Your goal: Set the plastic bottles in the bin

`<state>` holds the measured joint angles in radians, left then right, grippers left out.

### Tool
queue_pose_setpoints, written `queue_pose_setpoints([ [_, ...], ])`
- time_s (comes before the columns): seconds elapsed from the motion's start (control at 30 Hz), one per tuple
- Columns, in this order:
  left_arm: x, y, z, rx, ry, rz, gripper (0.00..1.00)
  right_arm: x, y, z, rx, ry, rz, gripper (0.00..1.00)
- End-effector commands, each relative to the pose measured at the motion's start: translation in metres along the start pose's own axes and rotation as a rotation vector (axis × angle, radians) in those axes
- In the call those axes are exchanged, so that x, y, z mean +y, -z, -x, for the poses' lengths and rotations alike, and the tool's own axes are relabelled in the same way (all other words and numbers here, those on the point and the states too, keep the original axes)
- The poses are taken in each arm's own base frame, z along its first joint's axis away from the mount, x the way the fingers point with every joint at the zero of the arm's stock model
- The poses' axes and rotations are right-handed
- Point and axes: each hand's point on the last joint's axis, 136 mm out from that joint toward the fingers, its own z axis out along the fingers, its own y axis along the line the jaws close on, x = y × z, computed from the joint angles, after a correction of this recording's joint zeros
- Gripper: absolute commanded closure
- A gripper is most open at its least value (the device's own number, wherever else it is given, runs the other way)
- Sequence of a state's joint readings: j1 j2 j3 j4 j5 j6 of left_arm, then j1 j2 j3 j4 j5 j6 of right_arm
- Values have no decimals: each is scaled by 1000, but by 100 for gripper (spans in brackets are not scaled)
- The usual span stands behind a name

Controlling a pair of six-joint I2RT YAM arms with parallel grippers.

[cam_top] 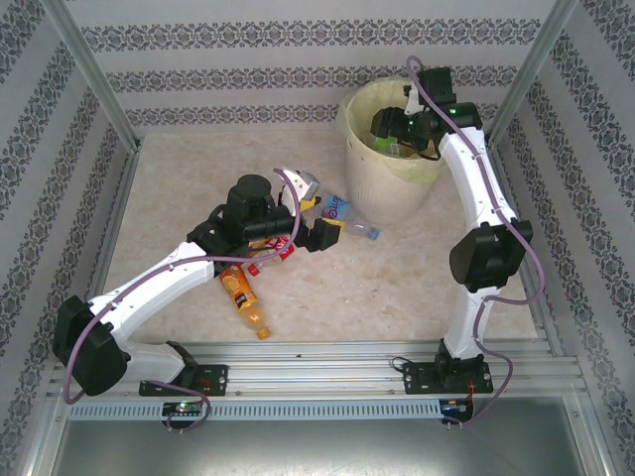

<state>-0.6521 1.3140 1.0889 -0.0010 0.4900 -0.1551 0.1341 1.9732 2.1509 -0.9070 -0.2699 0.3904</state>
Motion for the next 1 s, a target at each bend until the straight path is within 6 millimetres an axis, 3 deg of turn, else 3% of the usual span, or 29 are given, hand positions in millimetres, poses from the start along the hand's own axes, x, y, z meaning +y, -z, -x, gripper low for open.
queue_pose_setpoints([
  [0.0, 4, 10, 13, -9, -29, 38, 0, 4, 25, 14, -60, 5, 3, 23],
  [0.33, 9, 18, 13, 36, -42, 100, 0, 19, 77, 22, -162, 50, 40, 18],
  [0.57, 13, 36, -9, 96, 39, 159, 0, 31, 112, 4, -201, 100, 92, 18],
  [0.7, 19, 55, -25, 144, 82, 235, 0, 40, 131, -26, -213, 133, 153, 17],
  [0.97, 37, 88, -74, 329, 178, 407, 0, 51, 148, -114, -172, 171, 266, 17],
])
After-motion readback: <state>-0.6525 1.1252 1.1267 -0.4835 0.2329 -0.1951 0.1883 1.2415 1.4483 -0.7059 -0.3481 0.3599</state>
